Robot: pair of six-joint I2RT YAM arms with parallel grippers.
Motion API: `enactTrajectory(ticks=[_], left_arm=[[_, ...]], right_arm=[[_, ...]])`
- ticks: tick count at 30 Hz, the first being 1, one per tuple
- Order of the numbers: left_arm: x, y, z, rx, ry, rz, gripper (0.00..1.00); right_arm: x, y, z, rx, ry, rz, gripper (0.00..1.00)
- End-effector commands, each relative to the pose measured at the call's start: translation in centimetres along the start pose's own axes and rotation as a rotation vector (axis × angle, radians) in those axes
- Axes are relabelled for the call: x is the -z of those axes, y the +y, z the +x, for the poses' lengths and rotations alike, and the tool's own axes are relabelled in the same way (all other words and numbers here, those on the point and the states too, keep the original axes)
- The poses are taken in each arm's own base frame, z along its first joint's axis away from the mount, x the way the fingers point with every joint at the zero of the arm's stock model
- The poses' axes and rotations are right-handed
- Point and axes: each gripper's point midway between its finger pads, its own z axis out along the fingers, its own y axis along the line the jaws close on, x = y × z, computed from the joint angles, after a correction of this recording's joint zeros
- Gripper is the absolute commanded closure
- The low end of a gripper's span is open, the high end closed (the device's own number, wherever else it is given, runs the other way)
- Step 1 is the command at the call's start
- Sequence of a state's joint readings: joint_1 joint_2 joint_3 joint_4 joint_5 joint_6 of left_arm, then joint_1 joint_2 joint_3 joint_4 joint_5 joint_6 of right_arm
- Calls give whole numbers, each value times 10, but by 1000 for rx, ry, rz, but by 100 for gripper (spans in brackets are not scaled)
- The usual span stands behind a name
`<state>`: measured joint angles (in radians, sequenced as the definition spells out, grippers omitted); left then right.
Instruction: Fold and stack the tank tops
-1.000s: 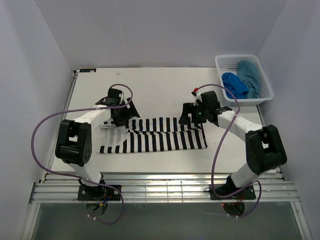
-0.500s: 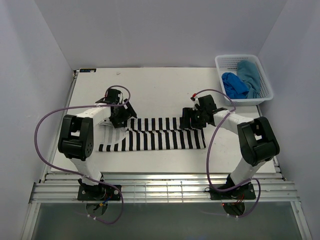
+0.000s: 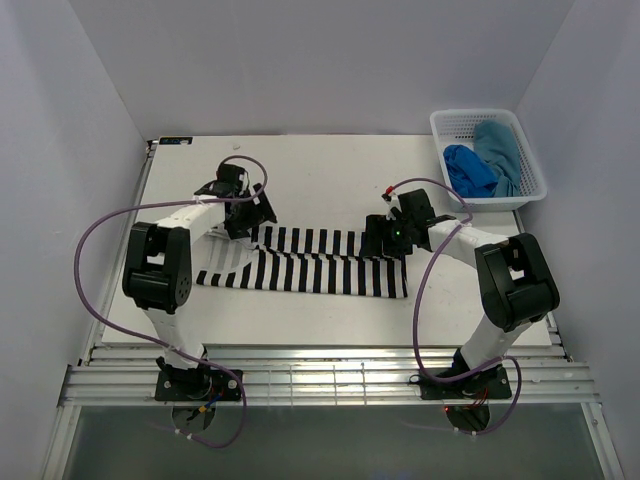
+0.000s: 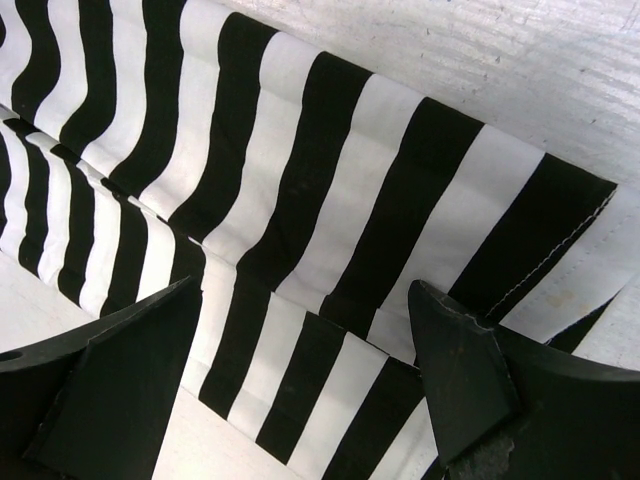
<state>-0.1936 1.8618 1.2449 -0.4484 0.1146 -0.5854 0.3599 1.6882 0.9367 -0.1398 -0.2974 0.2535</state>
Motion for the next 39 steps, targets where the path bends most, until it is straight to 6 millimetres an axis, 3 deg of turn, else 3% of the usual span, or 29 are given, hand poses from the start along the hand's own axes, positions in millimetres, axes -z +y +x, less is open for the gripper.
enactTrajectory(ticks=[1,11,22,26,28,30,31,32,33,34,36,38,39], left_arm=[[41,-25,-14,-49,-104,64,2],[24,-34,21,-75,-5,86,2],[14,14,75,-16,79,-23,2],[1,20,69,-16,73,-76,2],[-5,23,61,-19,59,-110,2],[-17,14,48,-25,52,-104,2],[-22,8,46,-23,64,-87,2],[-35,7,48,-21,92,-85,2],[-38,-9,34,-20,76,-44,2],[-42,-21,33,-26,88,-1,2],[-58,-36,24,-34,81,27,2],[-67,-53,23,-40,90,60,2],[-81,-54,29,-42,114,58,2]], right_arm=[[8,4,-7,13,-7,-7,10],[6,3,-5,-4,-5,-6,10],[3,-6,7,-13,30,25,10],[4,-5,17,-12,42,23,10],[5,-7,32,-31,57,32,10],[11,-2,41,-48,50,39,10],[11,-3,58,-61,76,48,10],[16,2,62,-57,69,40,10],[16,13,74,-58,86,33,10],[16,14,93,-61,117,43,10],[20,31,109,-43,124,32,10],[24,42,127,-86,131,20,10],[24,55,136,-62,138,3,10]])
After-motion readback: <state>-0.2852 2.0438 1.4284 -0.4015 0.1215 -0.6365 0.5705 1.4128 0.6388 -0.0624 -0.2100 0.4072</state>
